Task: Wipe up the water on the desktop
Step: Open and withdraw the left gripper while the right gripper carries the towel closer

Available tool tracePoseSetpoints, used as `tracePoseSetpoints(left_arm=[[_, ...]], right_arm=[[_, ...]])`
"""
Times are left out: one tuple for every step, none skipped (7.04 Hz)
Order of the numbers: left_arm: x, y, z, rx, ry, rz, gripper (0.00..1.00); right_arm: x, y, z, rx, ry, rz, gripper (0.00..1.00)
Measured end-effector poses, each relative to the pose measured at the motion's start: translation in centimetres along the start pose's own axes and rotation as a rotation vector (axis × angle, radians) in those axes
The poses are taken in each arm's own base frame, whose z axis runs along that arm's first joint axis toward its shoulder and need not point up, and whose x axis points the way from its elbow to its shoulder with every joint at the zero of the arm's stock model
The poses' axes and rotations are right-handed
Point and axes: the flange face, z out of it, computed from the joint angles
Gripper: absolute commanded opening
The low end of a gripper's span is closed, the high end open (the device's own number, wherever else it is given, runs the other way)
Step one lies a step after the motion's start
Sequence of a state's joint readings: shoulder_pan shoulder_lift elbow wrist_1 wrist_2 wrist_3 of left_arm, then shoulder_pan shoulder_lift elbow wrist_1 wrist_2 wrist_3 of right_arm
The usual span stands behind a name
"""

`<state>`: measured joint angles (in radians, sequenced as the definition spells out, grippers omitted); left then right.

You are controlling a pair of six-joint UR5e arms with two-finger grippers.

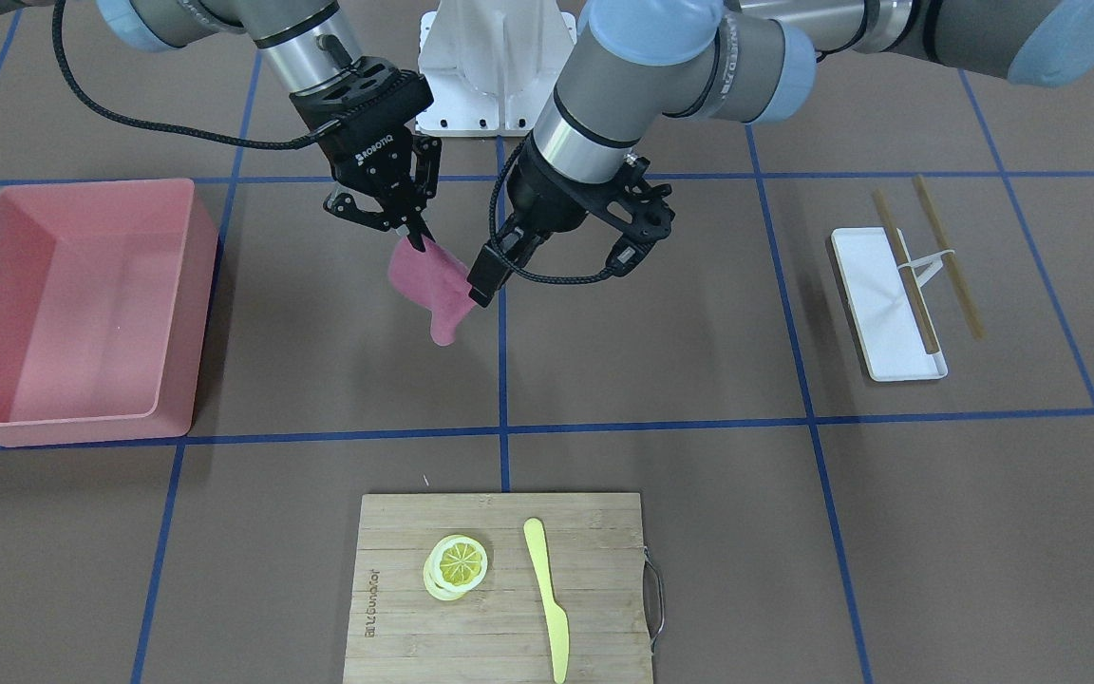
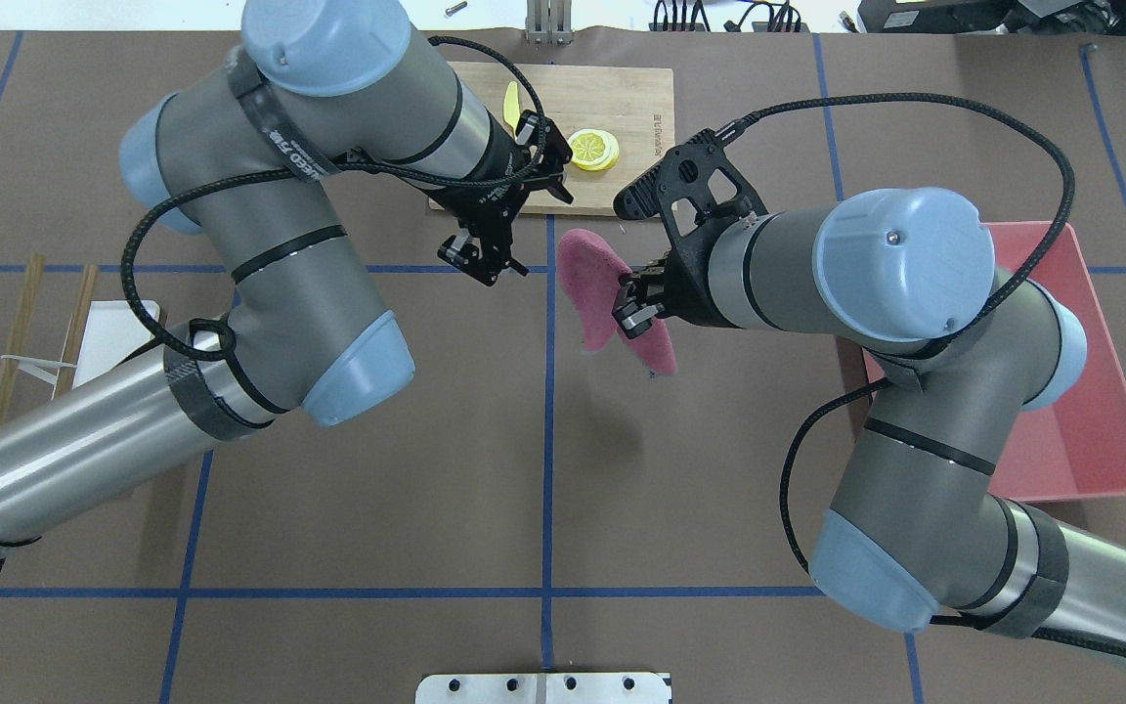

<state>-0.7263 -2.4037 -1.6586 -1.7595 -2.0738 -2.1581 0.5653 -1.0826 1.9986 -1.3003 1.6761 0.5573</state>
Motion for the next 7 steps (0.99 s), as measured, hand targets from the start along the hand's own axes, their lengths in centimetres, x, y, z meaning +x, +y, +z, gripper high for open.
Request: tracePoseSetpoints(left_arm=[[-0.6,-1.8,-1.8,0.037,-0.010,0.095,0.98],[-2.1,-3.9,-3.5,0.072,-0.032,0.271,0.98],[-3.9,-7.1,-5.4,0.109,-0.052,0.473,0.98],[-5.6,-10.4,-7.4,0.145,-0.072,0.637,0.98],[-7.4,-13.8,-9.3,0.181,-0.094,0.759,0.98],[-9.3,-16.3,-10.8,0.207,-0.113,0.818,0.98],[-11.0,-18.1,-11.9,0.225,-0.128,0.829,0.98]], right_arm=[[1.0,0.4,0.2,-0.008,0.020,0.004,0.00],[2.3,0.8,0.3,-0.025,0.049,0.010,0.00],[3.7,1.1,0.5,-0.055,0.086,0.015,0.00],[5.0,1.2,0.6,-0.085,0.125,0.015,0.00],[6.3,1.1,0.6,-0.111,0.169,-0.004,0.00],[7.4,1.2,0.8,-0.135,0.220,-0.039,0.00],[8.3,1.4,1.3,-0.156,0.269,-0.074,0.00]])
